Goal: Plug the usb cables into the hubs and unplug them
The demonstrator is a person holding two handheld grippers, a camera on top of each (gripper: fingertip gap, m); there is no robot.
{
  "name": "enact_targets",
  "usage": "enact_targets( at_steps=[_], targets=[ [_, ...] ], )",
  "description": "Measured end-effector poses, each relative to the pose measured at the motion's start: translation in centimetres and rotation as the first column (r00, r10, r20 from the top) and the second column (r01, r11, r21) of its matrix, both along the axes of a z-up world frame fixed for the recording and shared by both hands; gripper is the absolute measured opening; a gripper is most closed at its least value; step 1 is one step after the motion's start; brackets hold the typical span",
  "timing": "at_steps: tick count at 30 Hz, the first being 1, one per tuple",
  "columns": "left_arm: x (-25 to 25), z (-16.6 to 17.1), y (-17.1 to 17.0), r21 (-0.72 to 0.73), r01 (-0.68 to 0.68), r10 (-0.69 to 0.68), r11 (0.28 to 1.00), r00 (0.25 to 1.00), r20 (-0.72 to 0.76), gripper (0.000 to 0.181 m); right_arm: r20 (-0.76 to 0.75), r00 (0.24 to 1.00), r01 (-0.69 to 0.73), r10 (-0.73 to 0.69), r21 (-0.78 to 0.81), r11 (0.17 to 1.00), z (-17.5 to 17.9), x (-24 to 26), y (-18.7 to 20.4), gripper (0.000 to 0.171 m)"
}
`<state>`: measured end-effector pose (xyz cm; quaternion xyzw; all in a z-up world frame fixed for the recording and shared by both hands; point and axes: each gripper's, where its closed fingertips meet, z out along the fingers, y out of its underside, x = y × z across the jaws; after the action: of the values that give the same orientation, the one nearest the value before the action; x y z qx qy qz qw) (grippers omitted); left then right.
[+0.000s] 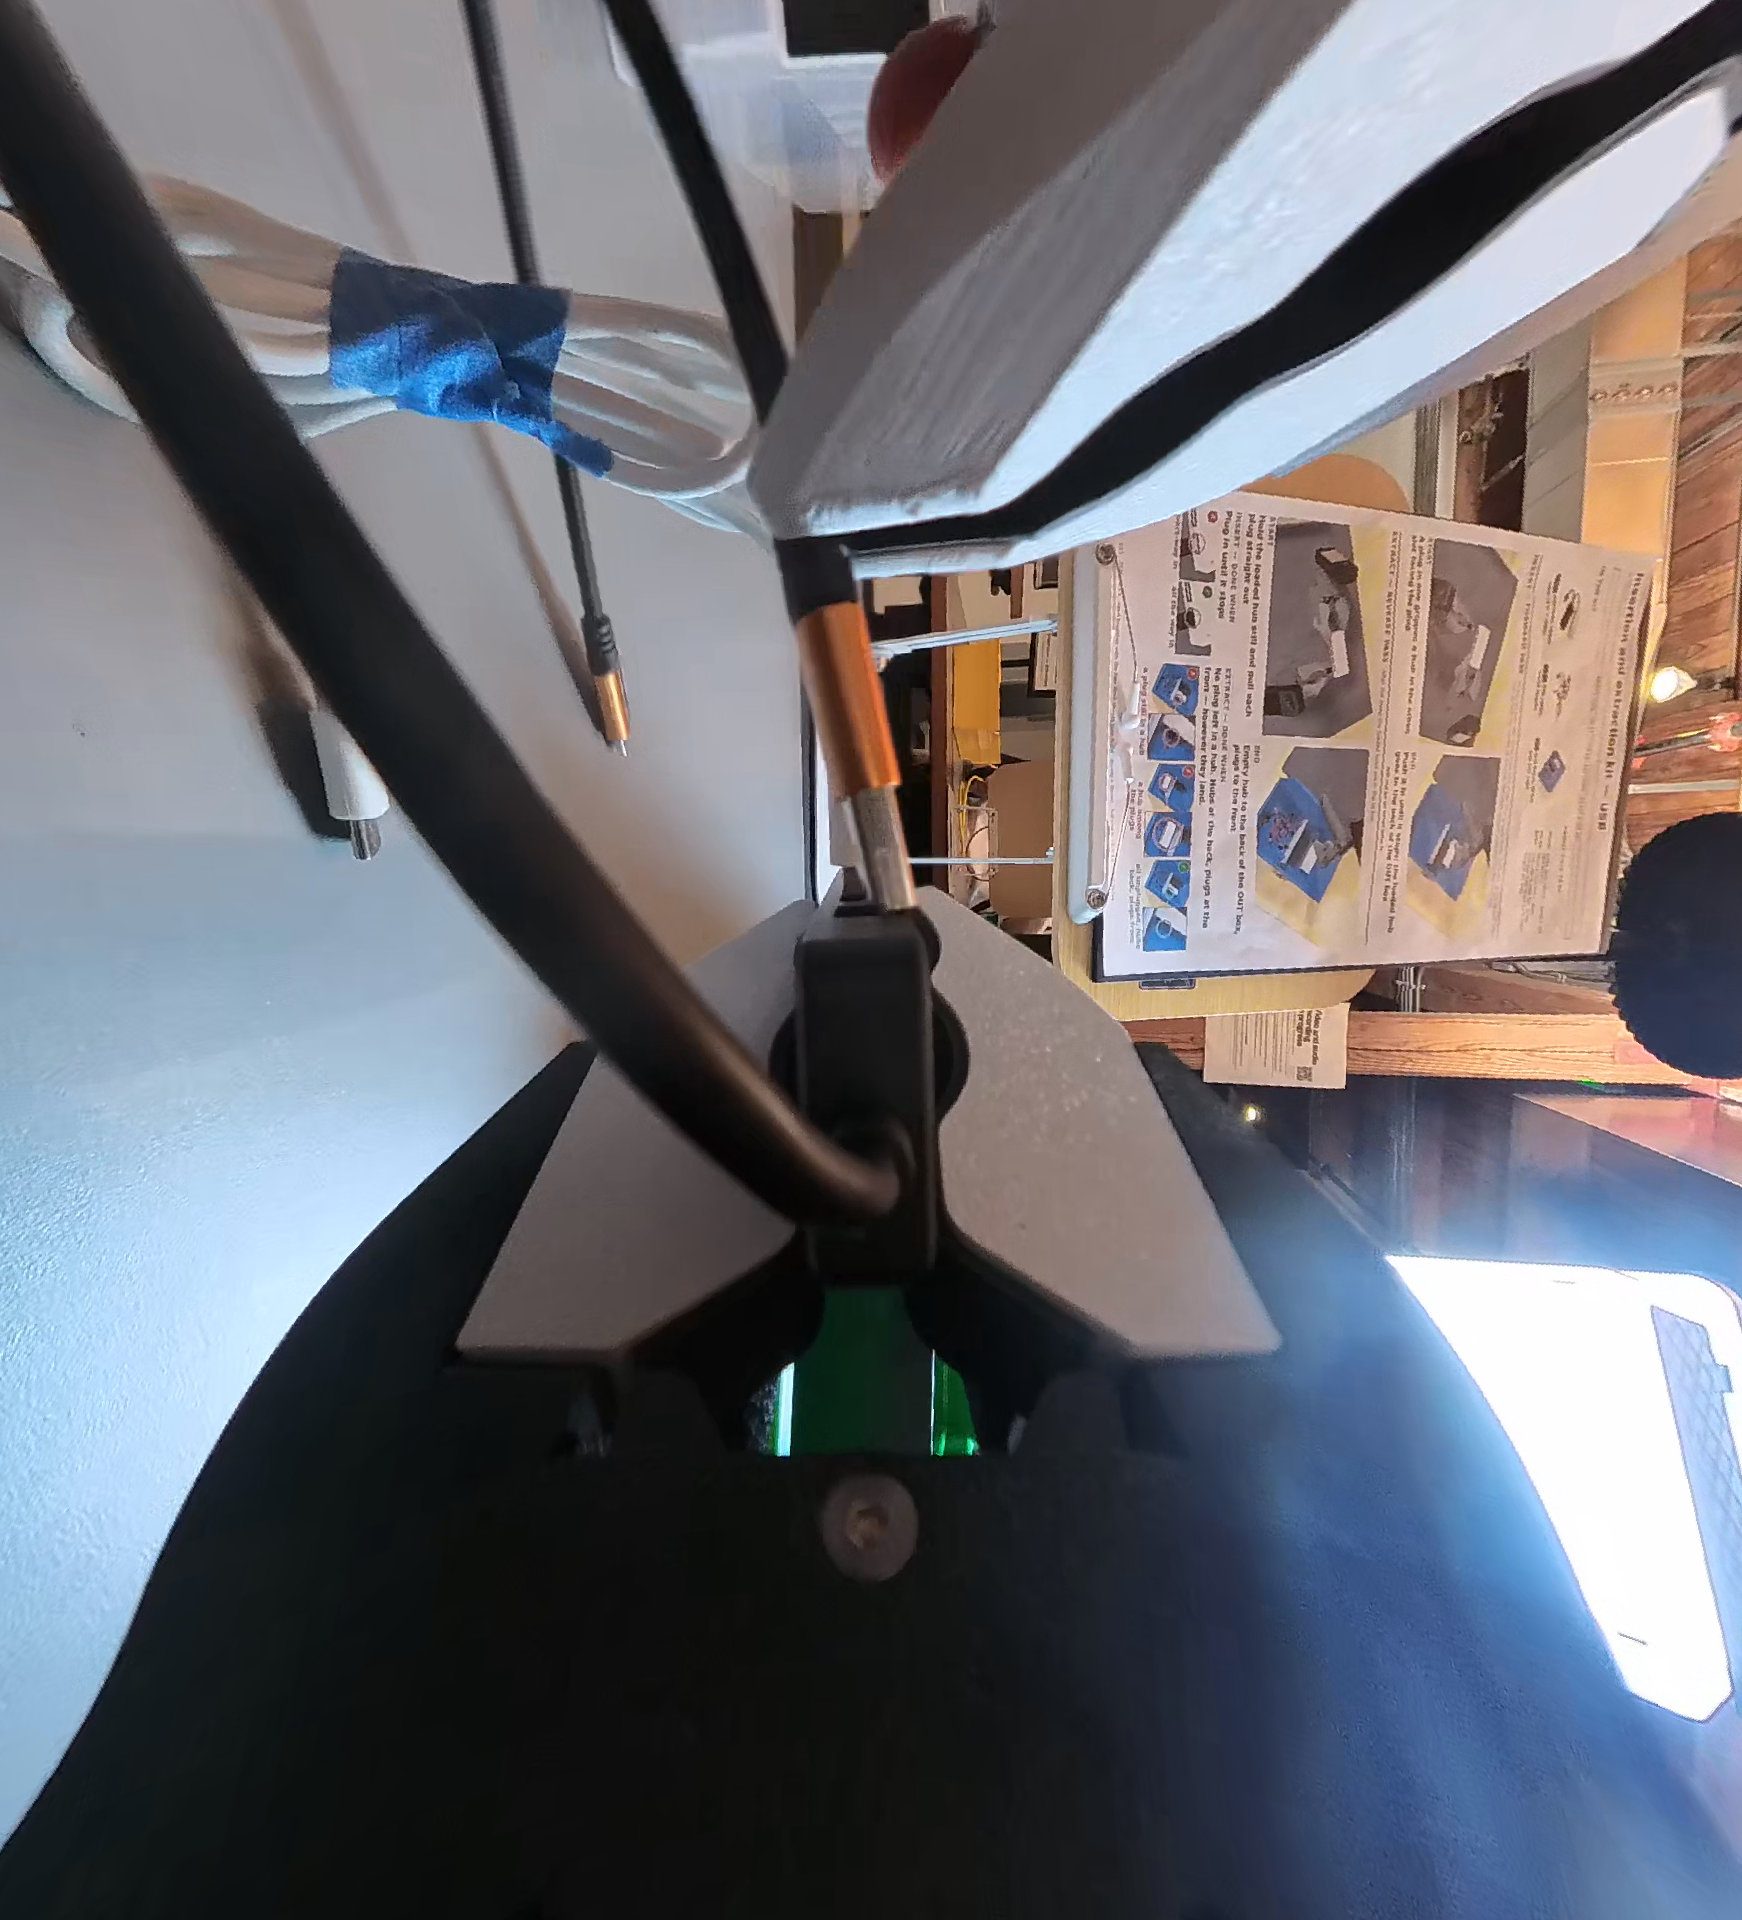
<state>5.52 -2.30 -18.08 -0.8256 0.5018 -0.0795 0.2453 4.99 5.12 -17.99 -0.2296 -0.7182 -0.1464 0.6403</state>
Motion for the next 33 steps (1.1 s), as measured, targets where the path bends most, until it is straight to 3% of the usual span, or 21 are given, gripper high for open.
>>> enact_targets(
  at_steps=[7,25,29,33],
  targets=[
    [0.0,-0.3,-0.1,-0.012,0.015,-0.016,1.0,0.999,-0.042,0.006,0.002,1.0,-0.007,0.007,0.005,1.0,0.0,-0.1,-0.2,0.011],
    [1.8,0.7,1.1,0.018,0.03,-0.031,0.999,0.993,0.11,0.006,0.009,0.999,0.049,-0.048,-0.024,0.999,0.3,0.7,0.3,0.012],
    [2.0,2.1,1.0,0.097,0.027,-0.049,0.995,0.971,0.233,0.01,-0.043,0.999,0.017,-0.02,-0.067,0.998,1.3,0.6,-0.3,0.012],
    [-0.2,5.6,1.0,0.259,-0.058,-0.035,0.964,0.939,0.341,0.033,-0.099,0.995,0.005,-0.02,-0.149,0.989,2.5,1.1,-0.3,0.012]
  ],
)
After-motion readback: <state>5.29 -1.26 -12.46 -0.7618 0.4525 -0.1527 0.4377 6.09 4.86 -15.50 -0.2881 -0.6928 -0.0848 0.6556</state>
